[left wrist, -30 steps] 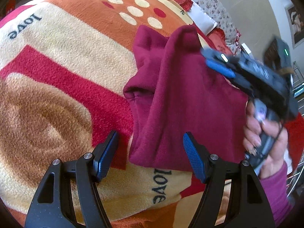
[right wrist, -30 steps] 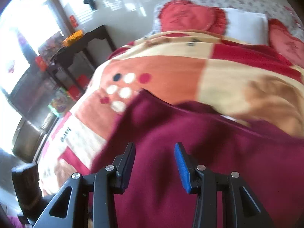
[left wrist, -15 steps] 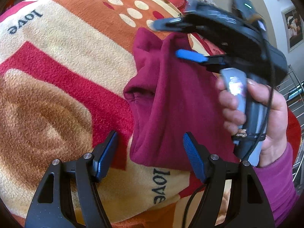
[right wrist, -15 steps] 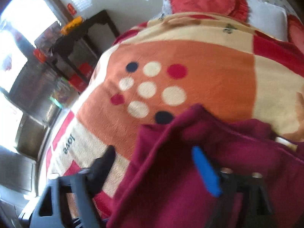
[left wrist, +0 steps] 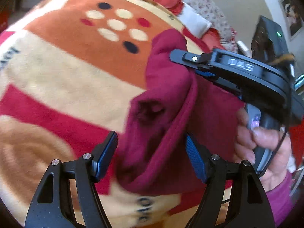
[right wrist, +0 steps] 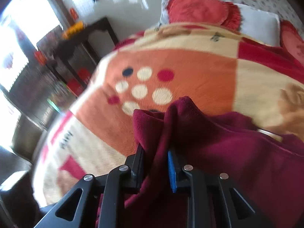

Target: Fold small clothes

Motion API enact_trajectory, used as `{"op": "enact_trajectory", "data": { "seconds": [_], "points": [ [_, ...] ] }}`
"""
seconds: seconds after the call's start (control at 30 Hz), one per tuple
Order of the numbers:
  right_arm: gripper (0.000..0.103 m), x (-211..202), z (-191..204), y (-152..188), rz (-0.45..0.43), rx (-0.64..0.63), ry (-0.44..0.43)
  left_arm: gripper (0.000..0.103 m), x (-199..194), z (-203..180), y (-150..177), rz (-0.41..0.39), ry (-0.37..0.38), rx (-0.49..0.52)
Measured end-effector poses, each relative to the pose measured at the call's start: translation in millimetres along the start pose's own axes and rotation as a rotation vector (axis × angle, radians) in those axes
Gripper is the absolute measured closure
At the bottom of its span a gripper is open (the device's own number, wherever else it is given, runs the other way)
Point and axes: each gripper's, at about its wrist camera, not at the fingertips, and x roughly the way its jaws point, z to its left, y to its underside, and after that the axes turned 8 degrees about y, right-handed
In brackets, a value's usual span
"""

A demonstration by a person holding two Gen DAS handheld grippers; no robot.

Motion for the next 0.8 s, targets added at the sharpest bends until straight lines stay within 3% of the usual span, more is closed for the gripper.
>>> {"op": "enact_trajectory", "data": {
  "seconds": [0.03,0.07,0.2,0.27,0.33,0.37,0.4,0.5,0.67,0.77,0.8],
  "points": [
    [0.083,-7,-5,0,-0.007,0.014,-0.021,0.033,4,-3,1,0.011,0.002,-0.023],
    [0.083,-13,-8,1,-0.01,0.02,-0.032,0.042,4,-8,2,0.006,0.016,-0.014],
    [0.083,-25,-24,13,0.0,0.066,-0.053,0.064,-2,-29,6,-0.008,0.031,0.068],
    [0.081,-32,-36,16,0.011,0.123,-0.077,0.067,-4,-38,9,-0.012,0.028,0.106],
    [0.052,-30,-45,14,0.024,0.178,-0.083,0.067,-8,-42,12,-0.017,0.029,0.124],
    [0.03,-30,-45,11,0.023,0.198,-0.07,0.067,-9,-43,13,-0.02,0.027,0.128],
    [0.025,-30,-45,9,0.014,0.212,-0.07,0.067,-9,-45,13,-0.022,0.026,0.131],
    [0.023,-25,-33,0,0.02,0.172,-0.088,0.067,-6,-50,15,-0.017,0.023,0.124],
    [0.023,5,-4,-3,0.12,0.039,-0.011,0.067,2,-55,10,-0.014,-0.006,0.133],
    [0.023,16,4,-2,0.13,-0.017,0.03,0.067,7,-60,8,-0.01,-0.016,0.129],
    [0.028,17,4,-2,0.124,-0.028,0.042,0.067,7,-60,8,-0.01,-0.017,0.127]
  ]
}}
